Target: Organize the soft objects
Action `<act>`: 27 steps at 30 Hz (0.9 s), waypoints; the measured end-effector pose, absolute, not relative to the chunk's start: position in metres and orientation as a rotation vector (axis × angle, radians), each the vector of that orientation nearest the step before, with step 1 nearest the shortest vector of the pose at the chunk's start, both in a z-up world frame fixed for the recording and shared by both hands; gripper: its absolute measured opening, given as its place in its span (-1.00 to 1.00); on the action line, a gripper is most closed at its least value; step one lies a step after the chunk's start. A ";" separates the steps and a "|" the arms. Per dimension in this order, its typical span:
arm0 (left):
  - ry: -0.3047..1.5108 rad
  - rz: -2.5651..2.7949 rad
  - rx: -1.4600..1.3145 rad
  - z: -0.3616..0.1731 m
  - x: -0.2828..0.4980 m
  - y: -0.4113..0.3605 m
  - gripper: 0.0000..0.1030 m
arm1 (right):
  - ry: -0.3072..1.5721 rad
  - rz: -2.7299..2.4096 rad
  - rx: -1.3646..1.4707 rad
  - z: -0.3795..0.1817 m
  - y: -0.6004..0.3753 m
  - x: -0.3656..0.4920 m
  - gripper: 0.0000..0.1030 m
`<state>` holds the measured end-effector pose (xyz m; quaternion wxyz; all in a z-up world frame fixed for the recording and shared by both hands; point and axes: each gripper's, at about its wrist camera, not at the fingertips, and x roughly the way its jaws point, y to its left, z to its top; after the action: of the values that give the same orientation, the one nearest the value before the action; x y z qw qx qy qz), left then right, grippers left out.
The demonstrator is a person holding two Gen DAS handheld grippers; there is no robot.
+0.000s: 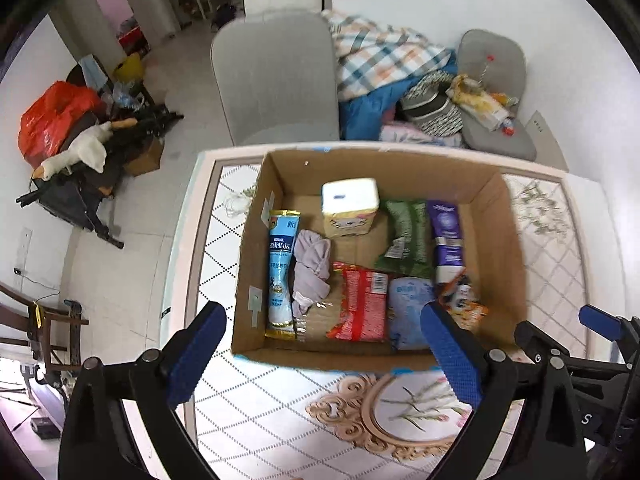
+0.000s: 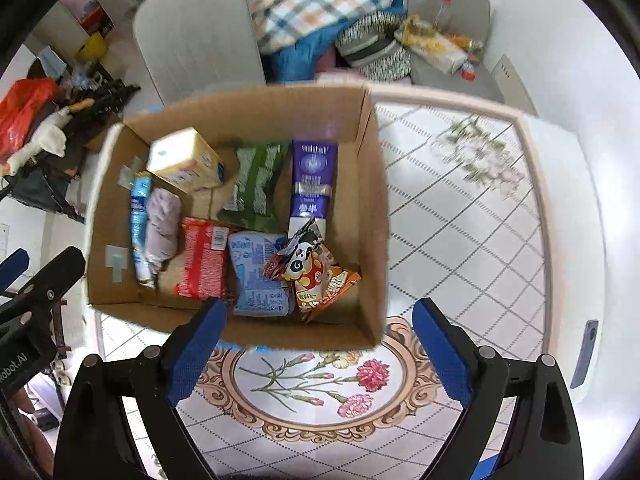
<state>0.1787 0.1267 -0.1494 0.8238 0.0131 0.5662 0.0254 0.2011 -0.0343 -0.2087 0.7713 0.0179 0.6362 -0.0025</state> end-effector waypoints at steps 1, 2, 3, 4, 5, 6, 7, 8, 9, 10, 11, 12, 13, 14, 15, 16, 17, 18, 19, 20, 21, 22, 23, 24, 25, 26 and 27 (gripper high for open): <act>1.191 0.053 0.026 -0.141 0.174 0.126 0.93 | 1.359 -0.002 0.045 -0.197 -0.036 0.195 0.87; 1.169 0.050 0.027 -0.124 0.165 0.124 0.93 | 1.336 0.005 0.049 -0.183 -0.037 0.187 0.87; 1.154 0.050 0.029 -0.113 0.159 0.123 0.93 | 1.313 0.008 0.048 -0.168 -0.039 0.179 0.87; 1.137 0.050 0.029 -0.099 0.151 0.122 0.93 | 1.294 0.010 0.051 -0.155 -0.041 0.172 0.87; 1.125 0.047 0.026 -0.090 0.146 0.122 0.93 | 1.273 0.016 0.060 -0.142 -0.043 0.163 0.87; 1.104 0.044 0.020 -0.077 0.138 0.122 0.93 | 1.255 0.021 0.064 -0.127 -0.045 0.155 0.87; 1.095 0.048 0.019 -0.067 0.132 0.122 0.93 | 1.235 0.022 0.065 -0.113 -0.047 0.146 0.87; 1.093 0.048 0.018 -0.056 0.125 0.120 0.93 | 1.213 0.016 0.063 -0.099 -0.049 0.139 0.87; 1.088 0.041 0.018 -0.050 0.120 0.119 0.93 | 1.200 0.011 0.061 -0.088 -0.050 0.132 0.87; 1.078 0.038 0.022 -0.044 0.115 0.118 0.93 | 1.184 0.010 0.062 -0.077 -0.052 0.126 0.87; 1.067 0.038 0.029 -0.036 0.110 0.116 0.93 | 1.166 0.013 0.062 -0.065 -0.054 0.120 0.87; 1.057 0.036 0.032 -0.029 0.104 0.114 0.93 | 1.149 0.008 0.056 -0.053 -0.054 0.113 0.87; 1.043 0.033 0.032 -0.020 0.099 0.113 0.93 | 1.136 0.002 0.052 -0.045 -0.055 0.109 0.87; 1.032 0.032 0.031 -0.013 0.094 0.113 0.93 | 1.121 -0.004 0.047 -0.034 -0.057 0.103 0.87; 1.023 0.029 0.027 -0.006 0.091 0.113 0.93 | 1.112 -0.003 0.048 -0.027 -0.057 0.100 0.87; 1.017 0.029 0.024 -0.002 0.088 0.113 0.93 | 1.103 -0.001 0.048 -0.019 -0.058 0.096 0.87; 1.012 0.031 0.020 0.004 0.085 0.113 0.93 | 1.090 -0.003 0.044 -0.010 -0.059 0.092 0.87; 1.009 0.034 0.019 0.008 0.081 0.114 0.93 | 1.081 -0.006 0.043 -0.004 -0.060 0.089 0.87; 1.004 0.038 0.021 0.013 0.078 0.113 0.93 | 1.069 -0.007 0.045 0.003 -0.061 0.086 0.87; 0.997 0.043 0.021 0.017 0.074 0.114 0.93 | 1.061 -0.008 0.047 0.009 -0.062 0.083 0.87; 0.994 0.048 0.021 0.019 0.072 0.114 0.93 | 1.051 -0.010 0.048 0.016 -0.062 0.080 0.87; 0.991 0.054 0.019 0.022 0.069 0.115 0.93 | 1.040 -0.011 0.047 0.021 -0.063 0.077 0.87; 0.988 0.056 0.017 0.024 0.068 0.115 0.93 | 1.032 -0.013 0.046 0.026 -0.064 0.074 0.87; 0.981 0.060 0.017 0.027 0.065 0.115 0.93 | 1.025 -0.013 0.043 0.030 -0.064 0.072 0.87; 0.976 0.065 0.018 0.029 0.063 0.116 0.93 | 1.022 -0.011 0.044 0.032 -0.064 0.069 0.87; 0.970 0.072 0.020 0.031 0.061 0.116 0.93 | 1.022 -0.007 0.046 0.035 -0.065 0.067 0.87; 0.966 0.077 0.017 0.032 0.059 0.117 0.93 | 1.022 -0.005 0.044 0.037 -0.065 0.066 0.87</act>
<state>0.0594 0.1171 0.0325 0.8848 0.0081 0.4643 0.0370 0.0659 -0.0646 0.0371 0.8721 0.0208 0.4890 -0.0026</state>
